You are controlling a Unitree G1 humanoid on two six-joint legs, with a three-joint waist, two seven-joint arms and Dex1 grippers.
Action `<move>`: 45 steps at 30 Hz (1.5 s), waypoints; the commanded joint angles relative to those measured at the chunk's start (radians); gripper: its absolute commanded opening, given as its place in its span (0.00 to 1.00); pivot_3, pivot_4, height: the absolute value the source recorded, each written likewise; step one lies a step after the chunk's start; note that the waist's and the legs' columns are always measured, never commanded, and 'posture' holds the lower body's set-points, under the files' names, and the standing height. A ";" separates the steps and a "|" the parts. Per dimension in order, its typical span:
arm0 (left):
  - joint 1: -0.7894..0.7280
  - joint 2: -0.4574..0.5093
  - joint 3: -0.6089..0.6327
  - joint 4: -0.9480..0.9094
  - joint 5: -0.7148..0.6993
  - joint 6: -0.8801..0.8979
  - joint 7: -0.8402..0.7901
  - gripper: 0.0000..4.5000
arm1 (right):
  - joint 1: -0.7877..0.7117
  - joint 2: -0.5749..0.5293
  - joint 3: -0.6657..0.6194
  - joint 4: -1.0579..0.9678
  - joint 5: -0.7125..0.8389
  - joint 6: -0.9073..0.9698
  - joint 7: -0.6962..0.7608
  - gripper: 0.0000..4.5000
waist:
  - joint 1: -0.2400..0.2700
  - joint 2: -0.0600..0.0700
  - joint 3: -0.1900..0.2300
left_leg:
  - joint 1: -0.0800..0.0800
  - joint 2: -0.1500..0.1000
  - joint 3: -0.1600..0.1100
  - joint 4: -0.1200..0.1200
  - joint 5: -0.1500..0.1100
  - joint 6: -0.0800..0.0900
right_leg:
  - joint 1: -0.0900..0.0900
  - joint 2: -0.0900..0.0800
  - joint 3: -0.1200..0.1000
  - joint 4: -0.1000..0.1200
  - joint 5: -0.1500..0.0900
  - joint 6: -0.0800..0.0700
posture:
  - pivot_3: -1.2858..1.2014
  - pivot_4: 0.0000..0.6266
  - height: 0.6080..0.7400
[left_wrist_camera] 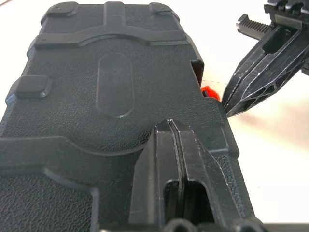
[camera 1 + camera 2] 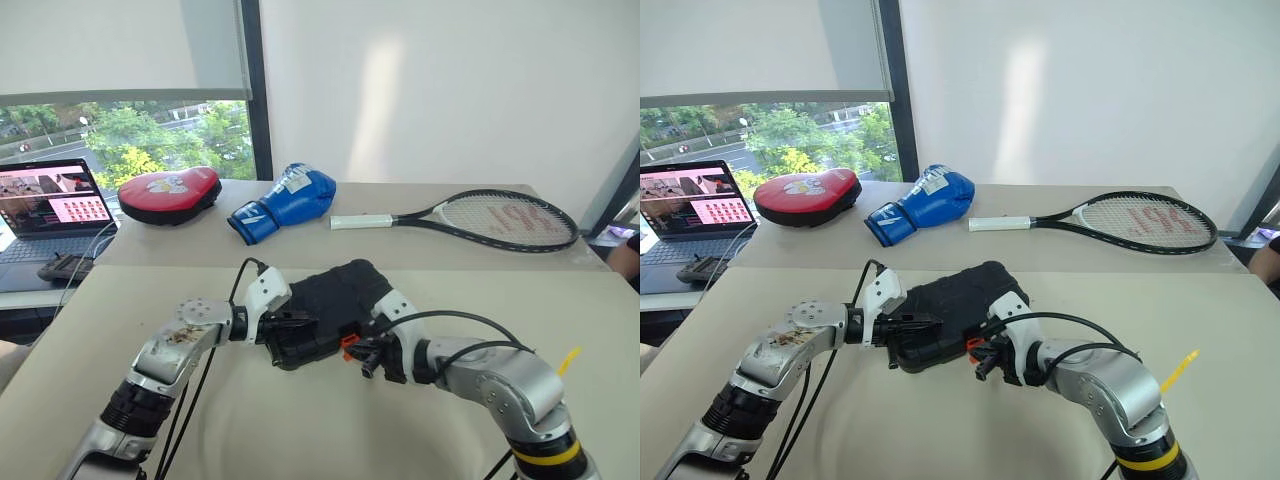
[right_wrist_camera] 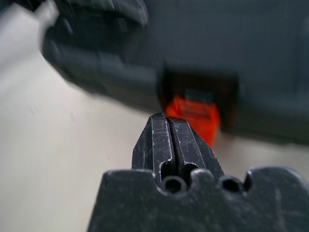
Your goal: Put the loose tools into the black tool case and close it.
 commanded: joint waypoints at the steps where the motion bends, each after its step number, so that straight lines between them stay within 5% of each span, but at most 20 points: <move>1: 0.049 0.011 -0.066 0.049 0.048 0.053 0.003 0.00 | -0.028 0.008 -0.045 -0.014 -0.002 -0.040 -0.006 0.01 | 0.000 0.000 0.000 | 0.000 0.000 0.000 0.000 0.000 0.000 | 0.000 0.000 0.000 0.000 0.000 0.000 | 0.52 0.24 1.00; 19: 0.063 0.006 -0.069 0.037 0.046 0.058 0.013 0.00 | 0.077 -0.138 0.025 -0.082 0.054 0.055 0.046 0.01 | 0.001 0.000 0.000 | 0.000 0.000 0.000 -0.002 0.000 0.000 | 0.000 -0.001 0.000 -0.001 -0.001 0.000 | 0.52 0.24 1.00; 45: 0.077 0.018 -0.096 0.014 0.057 0.061 -0.003 0.00 | -0.074 0.001 0.069 0.126 -0.070 -0.114 0.052 0.01 | -0.003 0.000 0.000 | 0.001 0.000 0.000 -0.002 0.000 -0.001 | 0.000 0.000 0.000 0.001 0.000 0.001 | 0.52 0.24 1.00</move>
